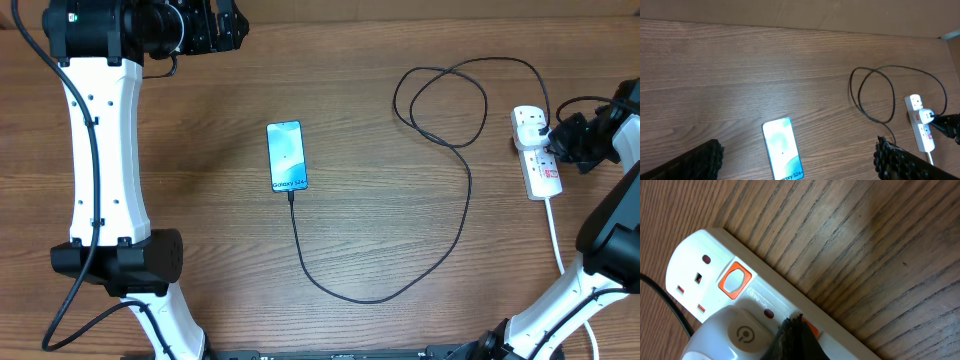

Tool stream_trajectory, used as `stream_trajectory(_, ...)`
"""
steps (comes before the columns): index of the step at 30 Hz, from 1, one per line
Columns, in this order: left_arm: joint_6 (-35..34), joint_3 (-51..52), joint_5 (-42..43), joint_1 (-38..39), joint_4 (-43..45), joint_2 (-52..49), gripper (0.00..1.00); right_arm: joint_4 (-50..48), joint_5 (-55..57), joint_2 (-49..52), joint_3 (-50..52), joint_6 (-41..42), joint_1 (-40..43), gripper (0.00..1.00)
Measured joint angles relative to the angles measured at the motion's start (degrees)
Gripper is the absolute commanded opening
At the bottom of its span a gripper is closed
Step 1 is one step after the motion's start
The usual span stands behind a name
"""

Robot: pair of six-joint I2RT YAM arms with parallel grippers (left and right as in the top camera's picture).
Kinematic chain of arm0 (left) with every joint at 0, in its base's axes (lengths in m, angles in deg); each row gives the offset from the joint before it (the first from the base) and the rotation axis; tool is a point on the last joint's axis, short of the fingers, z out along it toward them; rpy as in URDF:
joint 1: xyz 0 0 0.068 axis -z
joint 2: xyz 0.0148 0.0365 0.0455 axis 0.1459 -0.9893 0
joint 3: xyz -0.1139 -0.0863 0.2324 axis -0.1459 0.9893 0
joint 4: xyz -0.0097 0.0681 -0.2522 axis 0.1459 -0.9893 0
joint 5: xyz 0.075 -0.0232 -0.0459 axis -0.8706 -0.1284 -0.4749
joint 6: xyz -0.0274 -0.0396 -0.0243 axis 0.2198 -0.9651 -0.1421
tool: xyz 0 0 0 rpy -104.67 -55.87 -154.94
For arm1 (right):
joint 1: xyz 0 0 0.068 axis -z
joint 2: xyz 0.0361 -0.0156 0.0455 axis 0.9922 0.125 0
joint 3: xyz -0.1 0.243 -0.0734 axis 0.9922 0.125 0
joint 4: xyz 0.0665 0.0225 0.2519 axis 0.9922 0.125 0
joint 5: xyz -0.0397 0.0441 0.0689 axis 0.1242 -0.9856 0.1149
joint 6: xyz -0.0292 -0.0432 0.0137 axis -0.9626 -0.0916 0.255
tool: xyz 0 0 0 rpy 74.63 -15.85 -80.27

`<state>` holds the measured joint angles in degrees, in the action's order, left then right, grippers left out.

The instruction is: Plug charger to phone and switch on socket

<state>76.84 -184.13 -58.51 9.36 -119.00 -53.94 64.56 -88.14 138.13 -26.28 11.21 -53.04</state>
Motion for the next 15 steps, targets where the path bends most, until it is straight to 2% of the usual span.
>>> stream_trajectory(9, 0.0, 0.0, 0.0, 0.0, 0.0, 0.0, 1.00, 3.1, -0.1, -0.8, 0.2, 0.2, -0.8, 0.04)
stream_trajectory(15, 0.0, 0.0, -0.2, 0.0, 0.0, 0.0, 1.00, 6.4, -5.2, -0.9, 2.4, 0.2, -4.4, 0.04)
